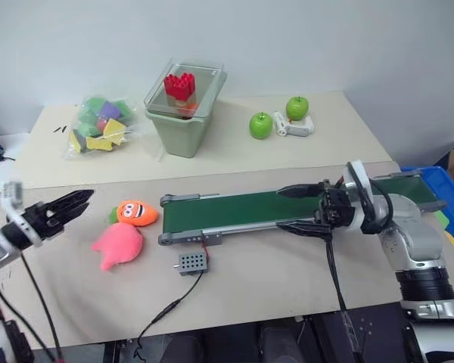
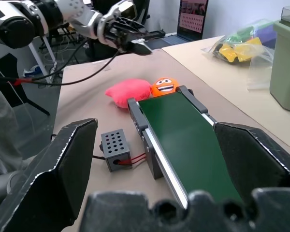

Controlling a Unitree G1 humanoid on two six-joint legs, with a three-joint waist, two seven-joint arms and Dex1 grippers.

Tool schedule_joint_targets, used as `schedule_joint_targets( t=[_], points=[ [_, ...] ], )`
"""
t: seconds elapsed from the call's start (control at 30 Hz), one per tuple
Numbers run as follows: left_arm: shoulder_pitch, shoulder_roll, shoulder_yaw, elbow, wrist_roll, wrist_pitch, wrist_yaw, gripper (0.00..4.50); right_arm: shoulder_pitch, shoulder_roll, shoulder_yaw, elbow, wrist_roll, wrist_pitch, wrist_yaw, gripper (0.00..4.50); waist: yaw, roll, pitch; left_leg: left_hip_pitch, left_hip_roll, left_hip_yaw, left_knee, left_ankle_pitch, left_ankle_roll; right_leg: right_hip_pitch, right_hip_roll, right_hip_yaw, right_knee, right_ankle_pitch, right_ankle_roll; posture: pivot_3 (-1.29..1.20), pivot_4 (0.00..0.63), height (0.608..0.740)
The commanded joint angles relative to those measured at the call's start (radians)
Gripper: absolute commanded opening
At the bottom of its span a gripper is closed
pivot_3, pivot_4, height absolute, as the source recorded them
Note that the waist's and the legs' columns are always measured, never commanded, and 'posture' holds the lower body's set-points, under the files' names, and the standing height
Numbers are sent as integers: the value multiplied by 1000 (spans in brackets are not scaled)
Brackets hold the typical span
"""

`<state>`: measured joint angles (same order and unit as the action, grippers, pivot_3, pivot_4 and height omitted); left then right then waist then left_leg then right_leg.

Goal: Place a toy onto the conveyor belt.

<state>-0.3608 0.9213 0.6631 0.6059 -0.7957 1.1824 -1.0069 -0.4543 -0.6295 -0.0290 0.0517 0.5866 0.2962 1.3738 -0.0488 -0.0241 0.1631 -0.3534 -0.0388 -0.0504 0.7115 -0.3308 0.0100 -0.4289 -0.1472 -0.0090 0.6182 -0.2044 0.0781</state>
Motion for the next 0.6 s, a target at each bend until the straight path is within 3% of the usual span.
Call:
schedule_joint_targets(
  t=[0.03, 0.23, 0.6],
  points=[
    [86, 81, 177, 171, -56, 110, 30, 4472, -21, -8, -6, -2, -2, 0, 8, 4500, -1, 0, 0, 0, 0, 0, 0, 0, 0, 0, 0, 0, 0, 0, 0, 0, 150, 740],
    [274, 98, 249, 302, -47, 162, 9, 4472, -31, -6, 3, 19, -13, -6, 18, 4500, 7, 0, 0, 0, 0, 3, -1, -1, -2, -7, 0, 0, 7, 0, 0, 0, 150, 740],
    [371, -123, 155, 11, -86, 191, 20, 4472, -65, -8, 11, 49, -25, -9, 29, 4500, 16, 0, 0, 0, 1, 3, 0, -2, -5, -7, -1, 0, 8, 0, -1, 0, 150, 740]
  ],
)
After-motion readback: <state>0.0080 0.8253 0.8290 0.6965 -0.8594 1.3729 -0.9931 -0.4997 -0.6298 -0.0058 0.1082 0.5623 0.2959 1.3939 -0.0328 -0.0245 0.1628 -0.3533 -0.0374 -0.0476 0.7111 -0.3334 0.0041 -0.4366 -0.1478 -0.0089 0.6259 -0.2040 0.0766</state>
